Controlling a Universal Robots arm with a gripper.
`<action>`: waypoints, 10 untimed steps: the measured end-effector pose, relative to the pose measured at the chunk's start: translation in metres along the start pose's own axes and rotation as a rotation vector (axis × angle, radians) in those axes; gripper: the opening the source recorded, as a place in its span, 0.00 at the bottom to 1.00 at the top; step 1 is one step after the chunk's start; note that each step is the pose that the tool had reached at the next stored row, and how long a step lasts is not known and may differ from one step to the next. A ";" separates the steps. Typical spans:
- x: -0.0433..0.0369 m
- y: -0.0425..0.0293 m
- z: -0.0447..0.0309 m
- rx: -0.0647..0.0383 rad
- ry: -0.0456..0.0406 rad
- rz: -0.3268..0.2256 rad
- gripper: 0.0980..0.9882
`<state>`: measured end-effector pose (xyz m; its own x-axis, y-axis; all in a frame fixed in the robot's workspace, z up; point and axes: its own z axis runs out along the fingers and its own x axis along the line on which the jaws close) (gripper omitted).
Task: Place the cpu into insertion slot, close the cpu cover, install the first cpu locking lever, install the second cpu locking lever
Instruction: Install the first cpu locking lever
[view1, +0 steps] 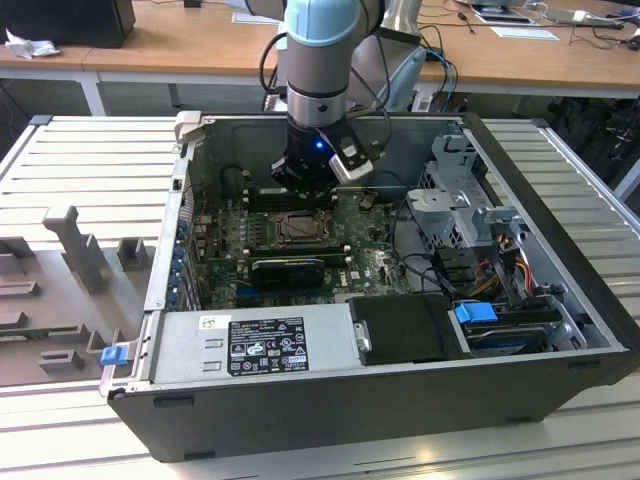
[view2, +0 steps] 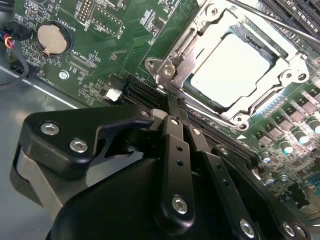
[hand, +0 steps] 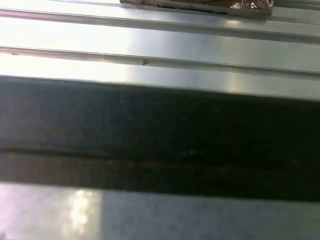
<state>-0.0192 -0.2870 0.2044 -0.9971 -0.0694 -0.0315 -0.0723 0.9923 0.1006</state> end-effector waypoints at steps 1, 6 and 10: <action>-0.0002 0.0001 -0.0001 0.000 -0.0001 0.000 0.01; -0.0003 0.0001 -0.0011 0.000 0.0000 0.000 0.01; -0.0003 0.0000 -0.0002 0.002 0.0001 0.000 0.01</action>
<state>-0.0189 -0.2869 0.2046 -0.9971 -0.0698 -0.0314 -0.0726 0.9925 0.0983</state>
